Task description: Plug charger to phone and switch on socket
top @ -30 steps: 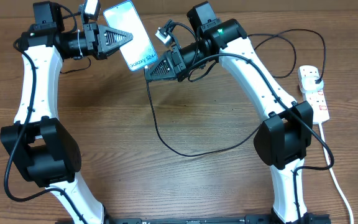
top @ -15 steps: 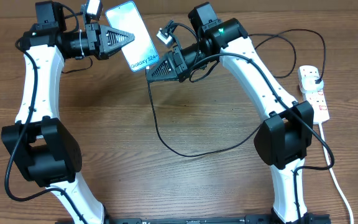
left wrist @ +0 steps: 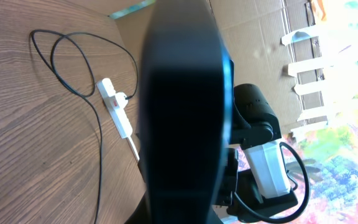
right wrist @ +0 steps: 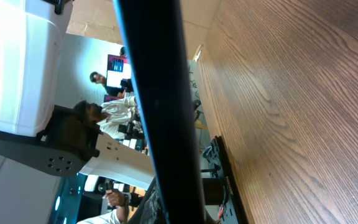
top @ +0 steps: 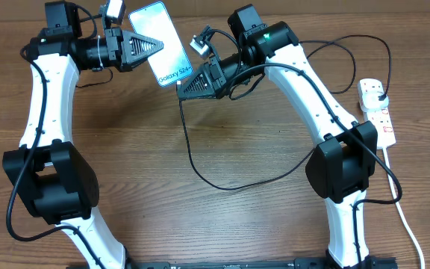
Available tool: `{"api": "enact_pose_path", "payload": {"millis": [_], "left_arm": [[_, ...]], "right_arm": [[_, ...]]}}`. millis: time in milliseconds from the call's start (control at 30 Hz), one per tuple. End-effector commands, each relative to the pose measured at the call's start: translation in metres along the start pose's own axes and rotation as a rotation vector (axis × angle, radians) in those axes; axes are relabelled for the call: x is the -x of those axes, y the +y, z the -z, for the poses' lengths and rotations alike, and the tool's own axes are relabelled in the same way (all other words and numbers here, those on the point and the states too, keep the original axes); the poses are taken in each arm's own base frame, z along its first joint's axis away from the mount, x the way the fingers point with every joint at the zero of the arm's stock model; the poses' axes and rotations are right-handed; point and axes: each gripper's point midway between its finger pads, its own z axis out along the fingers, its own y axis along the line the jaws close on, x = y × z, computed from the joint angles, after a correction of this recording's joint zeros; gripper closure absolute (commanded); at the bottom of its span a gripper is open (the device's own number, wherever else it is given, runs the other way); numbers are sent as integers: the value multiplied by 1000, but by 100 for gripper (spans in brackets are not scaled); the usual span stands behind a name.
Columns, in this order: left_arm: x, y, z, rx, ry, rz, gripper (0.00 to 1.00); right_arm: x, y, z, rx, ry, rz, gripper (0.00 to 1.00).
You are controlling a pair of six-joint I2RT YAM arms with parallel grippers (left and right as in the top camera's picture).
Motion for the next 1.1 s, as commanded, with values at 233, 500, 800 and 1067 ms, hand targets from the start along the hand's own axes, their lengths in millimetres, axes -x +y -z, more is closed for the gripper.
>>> {"api": "enact_pose_path", "payload": {"millis": [233,500,800,1067], "left_arm": [[0,-15,-2,-51,13,-22,96],[-2,-16,-5,-54,18,-22,96],[-5,-17,-13,-61,37,-27,96],[-5,-17,-13,-61,37,-30,96]], "right_arm": [[-2,4,4,10,-2,36,96],[-1,4,4,10,-5,43,96],[-1,0,4,-17,-3,37,97],[-1,-6,13,-40,-16,12,96]]}}
